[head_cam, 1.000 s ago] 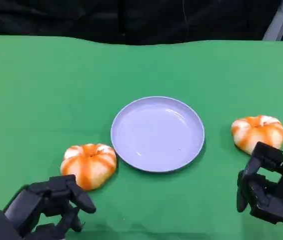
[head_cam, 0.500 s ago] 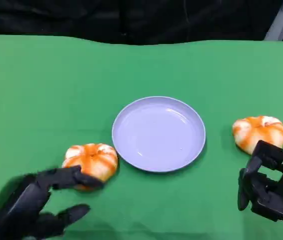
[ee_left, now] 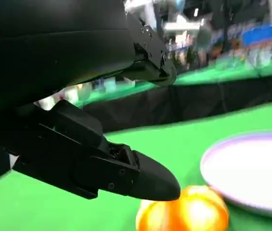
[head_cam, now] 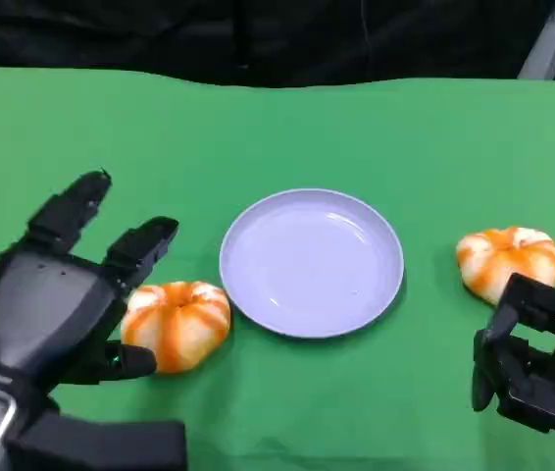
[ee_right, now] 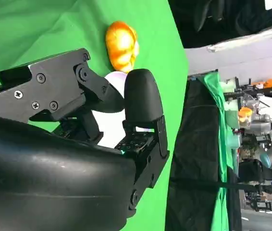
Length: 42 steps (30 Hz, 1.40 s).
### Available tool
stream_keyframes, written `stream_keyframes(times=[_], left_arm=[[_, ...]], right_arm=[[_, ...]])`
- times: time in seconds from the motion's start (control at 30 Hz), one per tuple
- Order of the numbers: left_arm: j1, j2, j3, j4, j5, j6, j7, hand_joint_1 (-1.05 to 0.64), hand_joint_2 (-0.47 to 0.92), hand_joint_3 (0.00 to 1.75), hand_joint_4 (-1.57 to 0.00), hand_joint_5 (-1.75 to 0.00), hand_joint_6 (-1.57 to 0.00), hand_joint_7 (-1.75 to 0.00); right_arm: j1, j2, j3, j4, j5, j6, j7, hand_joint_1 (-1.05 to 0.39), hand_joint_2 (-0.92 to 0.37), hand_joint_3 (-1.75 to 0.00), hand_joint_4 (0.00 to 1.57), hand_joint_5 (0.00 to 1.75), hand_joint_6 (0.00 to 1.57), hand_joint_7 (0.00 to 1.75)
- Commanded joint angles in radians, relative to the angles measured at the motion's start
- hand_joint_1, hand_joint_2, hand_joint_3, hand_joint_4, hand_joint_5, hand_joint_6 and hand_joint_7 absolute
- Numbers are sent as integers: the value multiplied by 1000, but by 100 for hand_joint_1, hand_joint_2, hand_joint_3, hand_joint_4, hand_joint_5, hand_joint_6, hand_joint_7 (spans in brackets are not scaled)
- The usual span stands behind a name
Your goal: Grasp the bread from the table and place it into the plate.
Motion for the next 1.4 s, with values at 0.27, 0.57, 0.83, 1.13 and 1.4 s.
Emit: stream_keyframes(times=[0.27, 0.57, 0.83, 1.13, 1.4], left_arm=[[-107, 10, -148, 258, -38, 80, 40, -105, 92, 31, 0, 0, -25, 0], [-145, -2, -210, 362, -107, 103, 58, -104, 92, 36, 0, 0, -26, 0], [-240, -25, -260, 549, -154, 100, 124, -99, 92, 37, -4, -2, -29, -1], [-376, -66, -313, 806, -226, 63, 209, -92, 92, 36, -12, -4, -34, -2], [-397, -75, -330, 891, -286, 9, 288, -31, 92, 27, -56, -10, -57, -5]], right_arm=[[5, -20, -8, -25, 18, 7, 7, -3, -75, -90, 84, 175, 68, 163], [9, -19, -11, -34, 22, 1, 11, -2, -74, -91, 85, 175, 71, 161], [12, -23, -14, -34, 21, -8, 19, -1, -74, -93, 85, 175, 72, 161], [23, -27, -12, -50, 15, -3, 17, -1, -76, -88, 85, 175, 72, 159], [28, -23, -8, -56, 23, -9, 19, 1, -78, -87, 84, 175, 71, 160]])
